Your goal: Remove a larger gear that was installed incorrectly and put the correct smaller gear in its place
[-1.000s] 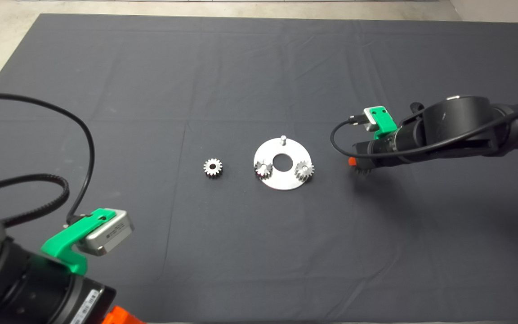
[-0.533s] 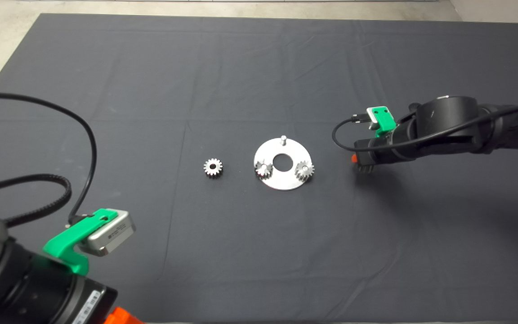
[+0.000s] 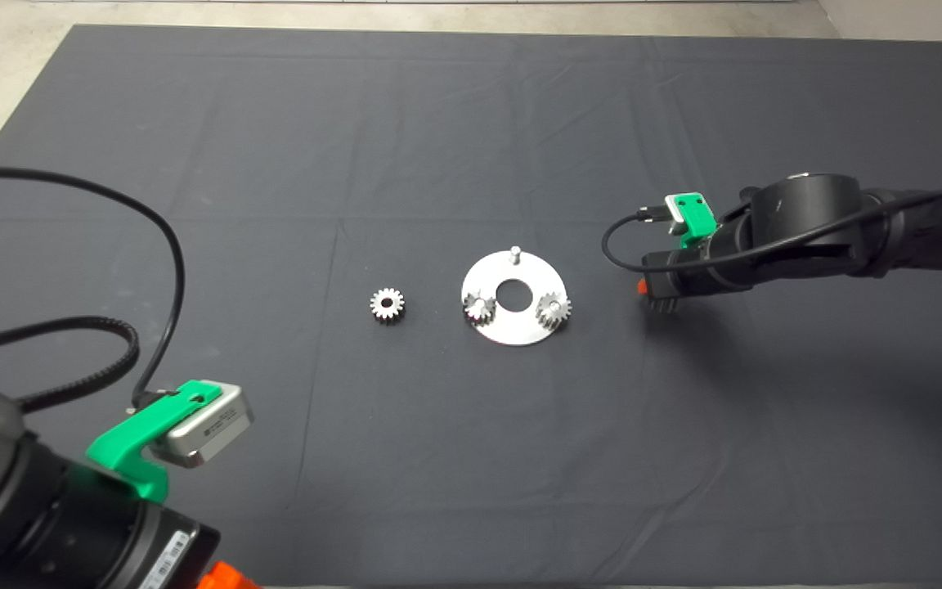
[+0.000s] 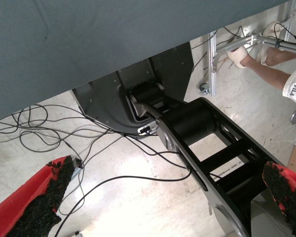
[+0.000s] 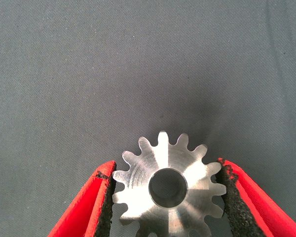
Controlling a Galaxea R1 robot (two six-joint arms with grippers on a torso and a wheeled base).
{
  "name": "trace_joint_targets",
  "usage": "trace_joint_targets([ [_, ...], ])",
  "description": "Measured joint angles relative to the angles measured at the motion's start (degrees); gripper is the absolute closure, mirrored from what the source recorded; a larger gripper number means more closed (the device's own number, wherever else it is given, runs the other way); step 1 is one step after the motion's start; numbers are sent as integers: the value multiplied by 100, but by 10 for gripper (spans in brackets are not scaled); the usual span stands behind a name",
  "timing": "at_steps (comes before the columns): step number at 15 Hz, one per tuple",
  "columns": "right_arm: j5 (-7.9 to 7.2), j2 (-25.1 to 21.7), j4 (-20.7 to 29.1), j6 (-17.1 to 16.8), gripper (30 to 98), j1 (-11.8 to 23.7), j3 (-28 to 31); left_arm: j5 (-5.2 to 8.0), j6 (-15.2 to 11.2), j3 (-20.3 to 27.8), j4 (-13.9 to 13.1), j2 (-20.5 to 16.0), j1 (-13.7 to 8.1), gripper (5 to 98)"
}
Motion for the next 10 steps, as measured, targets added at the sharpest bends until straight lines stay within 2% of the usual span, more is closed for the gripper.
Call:
trace_joint_targets([
  [6,2,68,0,-4,779,0,15,1,-27,0,0,0,-1,53],
  [7,-5,66,-6,-6,753,2,15,1,-27,0,0,0,-1,53],
  [10,-16,63,-92,-12,737,19,33,1,-27,0,0,0,-1,53],
])
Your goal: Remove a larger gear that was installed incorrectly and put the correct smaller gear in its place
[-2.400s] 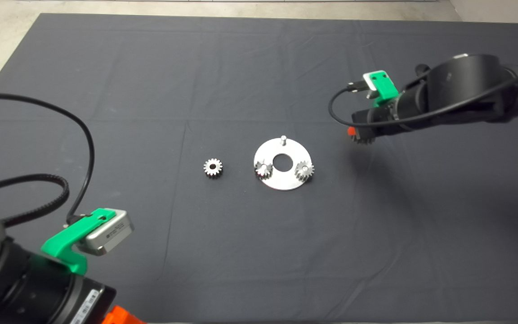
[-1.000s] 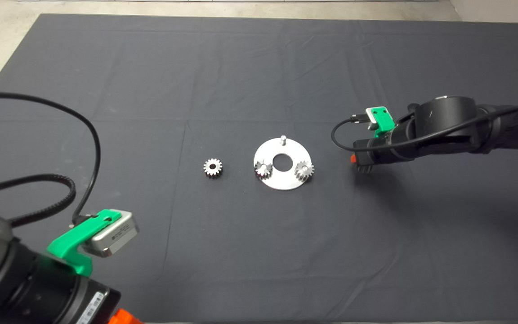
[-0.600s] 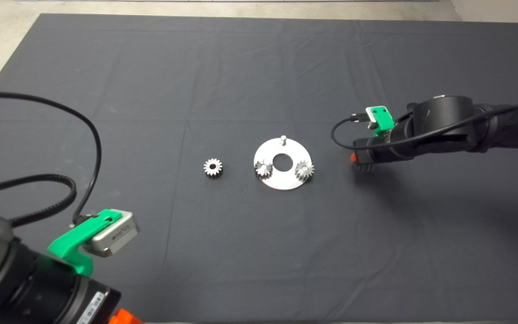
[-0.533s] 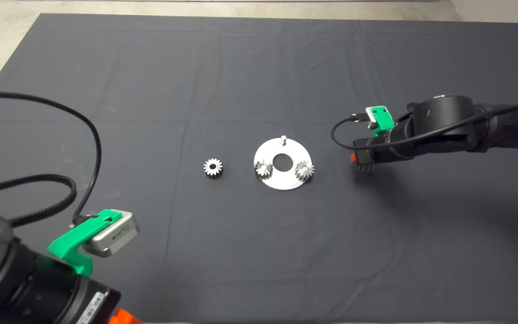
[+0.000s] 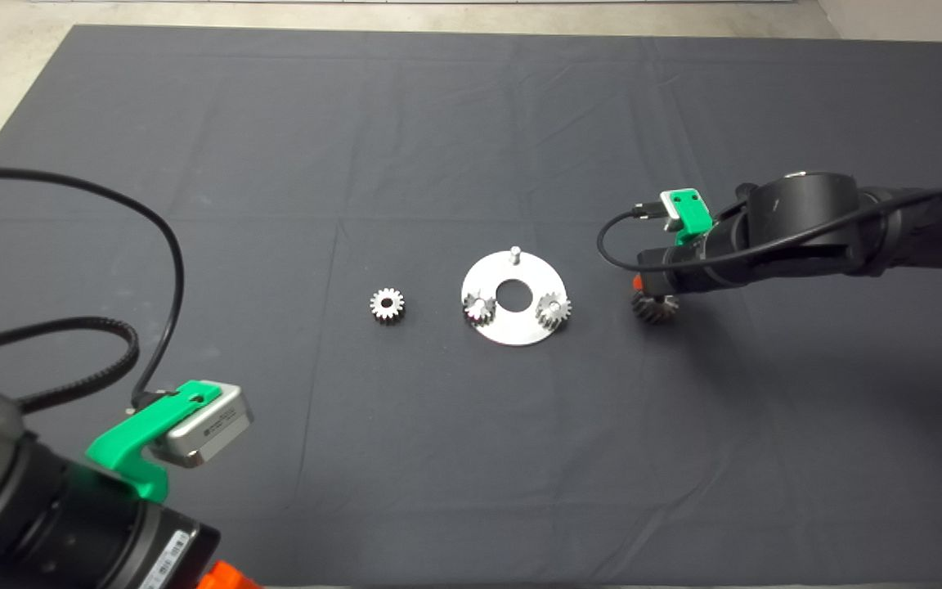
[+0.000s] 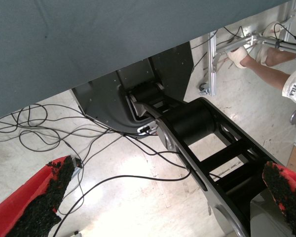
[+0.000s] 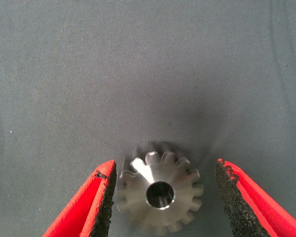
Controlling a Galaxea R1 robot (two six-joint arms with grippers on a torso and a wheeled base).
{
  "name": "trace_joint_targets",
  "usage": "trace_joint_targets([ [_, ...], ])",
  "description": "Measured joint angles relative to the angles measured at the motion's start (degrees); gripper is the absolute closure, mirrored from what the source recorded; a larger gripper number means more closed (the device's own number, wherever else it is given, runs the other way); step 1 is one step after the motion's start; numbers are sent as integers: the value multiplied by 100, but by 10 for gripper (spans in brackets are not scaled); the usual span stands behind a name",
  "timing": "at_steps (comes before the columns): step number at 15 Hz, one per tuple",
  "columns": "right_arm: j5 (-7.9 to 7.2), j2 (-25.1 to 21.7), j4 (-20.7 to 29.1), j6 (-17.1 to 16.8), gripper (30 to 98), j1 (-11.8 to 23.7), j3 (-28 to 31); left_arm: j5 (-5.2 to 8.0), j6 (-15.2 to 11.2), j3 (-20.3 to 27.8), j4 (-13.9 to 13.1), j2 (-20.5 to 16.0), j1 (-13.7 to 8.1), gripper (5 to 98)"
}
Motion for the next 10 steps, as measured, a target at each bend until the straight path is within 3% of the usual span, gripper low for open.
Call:
trace_joint_targets([
  [1,0,0,-2,0,706,3,0,0,0,0,0,0,0,53],
  [4,-1,-2,-4,-3,700,2,20,0,0,0,0,0,0,53],
  [5,-2,-4,-7,-2,665,5,77,0,0,0,0,0,0,53],
  [7,-20,-17,5,0,655,132,456,0,0,0,0,1,0,53],
  [10,16,-291,320,12,604,1035,1247,2,2,0,0,0,1,53],
])
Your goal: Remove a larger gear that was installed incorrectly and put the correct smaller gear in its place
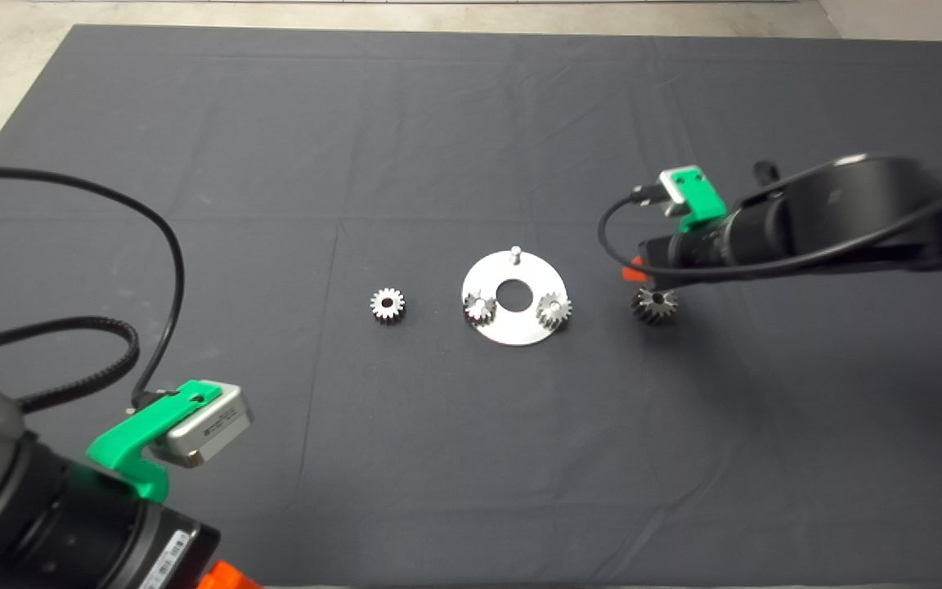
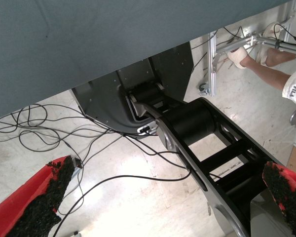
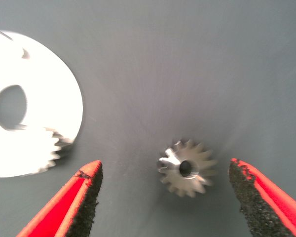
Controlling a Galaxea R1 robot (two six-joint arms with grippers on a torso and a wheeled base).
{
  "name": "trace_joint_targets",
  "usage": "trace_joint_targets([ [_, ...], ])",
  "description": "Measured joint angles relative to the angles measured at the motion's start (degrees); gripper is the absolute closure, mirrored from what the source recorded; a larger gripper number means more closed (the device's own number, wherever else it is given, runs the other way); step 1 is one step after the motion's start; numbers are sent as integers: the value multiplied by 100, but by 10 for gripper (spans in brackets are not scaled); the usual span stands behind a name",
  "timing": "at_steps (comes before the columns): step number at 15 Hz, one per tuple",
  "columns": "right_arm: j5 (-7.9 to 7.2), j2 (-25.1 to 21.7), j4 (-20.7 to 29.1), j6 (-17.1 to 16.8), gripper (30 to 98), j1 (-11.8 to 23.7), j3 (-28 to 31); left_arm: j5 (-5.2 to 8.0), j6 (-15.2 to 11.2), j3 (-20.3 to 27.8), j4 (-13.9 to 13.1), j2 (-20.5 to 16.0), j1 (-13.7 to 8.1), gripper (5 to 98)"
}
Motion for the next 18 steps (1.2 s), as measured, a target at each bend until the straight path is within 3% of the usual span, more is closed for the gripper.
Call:
trace_joint_targets([
  [2,-9,-315,600,5,601,748,353,2,-1,0,0,4,-1,53],
  [3,-24,-484,952,9,561,964,490,5,1,0,0,1,0,53],
  [5,-60,-657,1827,9,557,1052,652,150,1,0,0,0,-1,53],
  [6,-52,-694,2273,9,523,1076,738,239,4,0,1,4,-1,53],
  [9,-39,-839,3283,9,485,1480,1058,256,138,-1,31,11,-1,53],
  [11,-16,-1124,3628,8,456,1772,1505,256,141,-13,233,20,-1,53],
  [14,-74,-1599,3792,9,408,1842,1977,292,143,-186,687,84,-1,53],
  [18,-28,-1598,3863,22,359,1877,2102,302,239,-735,1023,912,-1,53],
])
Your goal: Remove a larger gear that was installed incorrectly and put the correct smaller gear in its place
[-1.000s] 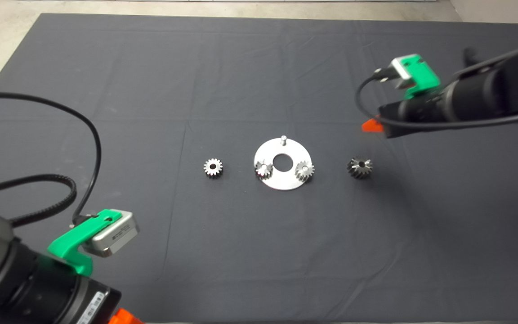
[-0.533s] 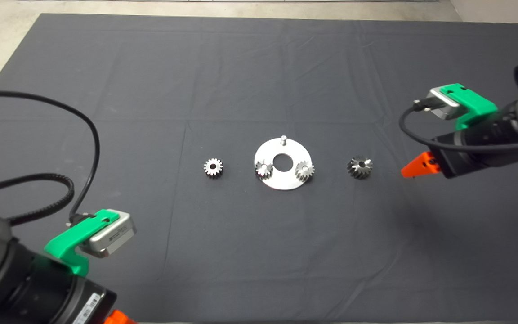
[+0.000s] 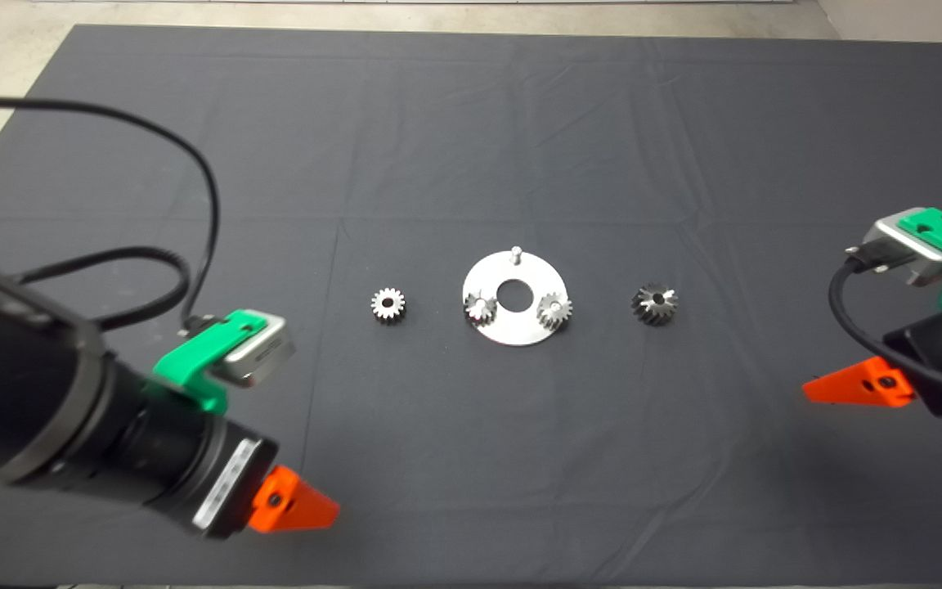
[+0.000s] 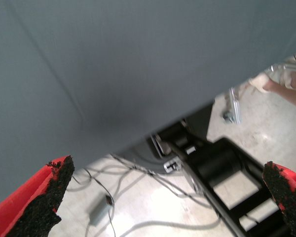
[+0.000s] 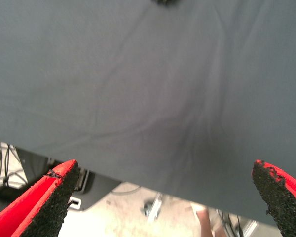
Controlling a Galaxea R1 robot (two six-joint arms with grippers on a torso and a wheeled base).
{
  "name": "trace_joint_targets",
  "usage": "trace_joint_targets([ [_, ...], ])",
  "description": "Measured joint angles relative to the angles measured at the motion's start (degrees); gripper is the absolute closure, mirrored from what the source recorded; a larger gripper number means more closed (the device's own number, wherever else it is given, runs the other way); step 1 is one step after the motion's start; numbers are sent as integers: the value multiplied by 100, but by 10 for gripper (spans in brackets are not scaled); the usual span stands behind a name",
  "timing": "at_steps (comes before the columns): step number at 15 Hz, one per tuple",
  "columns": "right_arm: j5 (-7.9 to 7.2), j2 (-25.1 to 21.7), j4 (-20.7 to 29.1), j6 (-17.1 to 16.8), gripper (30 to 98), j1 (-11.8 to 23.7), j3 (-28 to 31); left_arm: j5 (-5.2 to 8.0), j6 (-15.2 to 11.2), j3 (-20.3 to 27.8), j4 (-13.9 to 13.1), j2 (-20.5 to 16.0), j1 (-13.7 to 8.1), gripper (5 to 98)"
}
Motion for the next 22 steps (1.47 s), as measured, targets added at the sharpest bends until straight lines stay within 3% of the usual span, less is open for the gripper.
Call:
trace_joint_targets([
  [3,-21,-20,11,3,307,11,78,-7,40,-641,279,510,1,53],
  [5,-25,-20,11,3,307,11,83,1,37,-838,348,520,1,53],
  [10,-16,-20,11,3,307,28,85,9,24,-825,453,570,33,53],
  [15,-7,-20,13,-2,307,238,85,34,-107,-1111,1016,889,52,53],
  [18,-14,-59,14,-3,307,406,87,-5,-94,-1023,1315,1040,273,53],
  [21,1,-132,20,-3,308,439,95,6,-119,-821,2032,996,491,53],
  [22,9,-200,21,-3,307,439,95,11,-273,-775,2162,991,552,53],
])
